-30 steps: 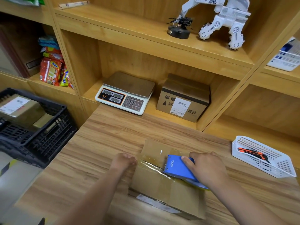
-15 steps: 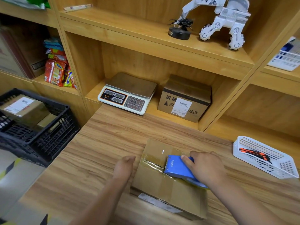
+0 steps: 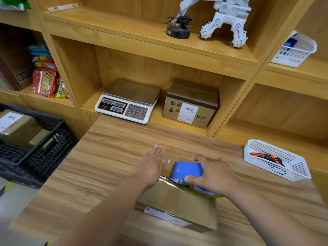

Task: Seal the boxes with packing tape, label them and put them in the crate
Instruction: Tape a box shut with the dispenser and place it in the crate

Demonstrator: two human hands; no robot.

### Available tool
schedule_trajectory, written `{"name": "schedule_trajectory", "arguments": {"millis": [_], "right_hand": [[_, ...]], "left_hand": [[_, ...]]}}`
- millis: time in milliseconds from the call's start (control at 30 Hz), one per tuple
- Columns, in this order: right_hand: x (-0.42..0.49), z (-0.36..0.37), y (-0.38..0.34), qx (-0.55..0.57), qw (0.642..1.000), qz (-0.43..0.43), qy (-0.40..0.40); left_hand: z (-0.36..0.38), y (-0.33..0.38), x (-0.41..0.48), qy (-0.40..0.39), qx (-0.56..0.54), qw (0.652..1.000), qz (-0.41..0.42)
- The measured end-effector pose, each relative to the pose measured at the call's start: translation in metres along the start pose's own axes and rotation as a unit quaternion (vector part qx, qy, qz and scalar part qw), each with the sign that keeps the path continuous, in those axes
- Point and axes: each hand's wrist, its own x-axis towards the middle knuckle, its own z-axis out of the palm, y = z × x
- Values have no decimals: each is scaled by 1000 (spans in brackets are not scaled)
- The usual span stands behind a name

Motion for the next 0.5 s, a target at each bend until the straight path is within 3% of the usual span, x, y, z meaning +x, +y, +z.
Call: {"name": "schedule_trajectory", "arguments": {"millis": [100,267,500], "right_hand": [[-1,3,17,-23,998,-49,-31],[-6,4,38,-9,993,-114,14],[-32,0,84,-15,993,-111,30]], "left_hand": [[6,-1,2,3,32,999,15],[11,-5,1,6,64,998,22],[10,-3,1,16,50,998,19]]}}
